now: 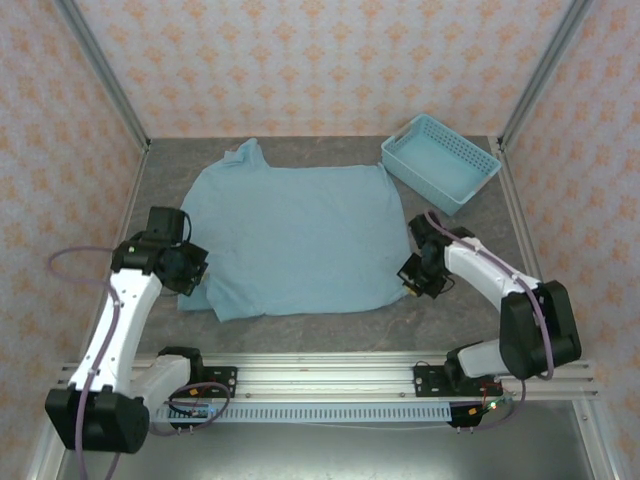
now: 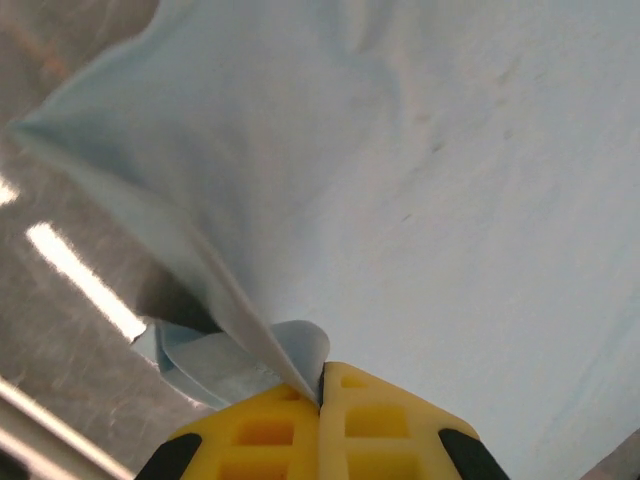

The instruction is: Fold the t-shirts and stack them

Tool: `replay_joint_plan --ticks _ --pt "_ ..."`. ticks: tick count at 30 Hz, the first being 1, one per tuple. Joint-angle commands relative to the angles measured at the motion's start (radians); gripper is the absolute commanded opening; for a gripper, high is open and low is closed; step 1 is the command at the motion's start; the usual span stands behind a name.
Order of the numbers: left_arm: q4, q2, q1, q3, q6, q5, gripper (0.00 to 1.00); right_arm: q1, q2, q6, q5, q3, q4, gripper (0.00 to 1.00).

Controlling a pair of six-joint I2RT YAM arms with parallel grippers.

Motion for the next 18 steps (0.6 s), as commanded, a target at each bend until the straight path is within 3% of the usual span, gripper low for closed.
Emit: replay_joint_plan --ticks 1,18 --pt "0.056 0.068 -0.007 0.07 0.084 -0.082 0.0 -0.018 0.038 0.028 -0.007 0.051 0.012 0.0" --pt "0.073 0.348 -0.007 0.339 0.24 -0.177 0.0 -0.07 0.238 0.029 0.028 0.299 -0.008 0.0"
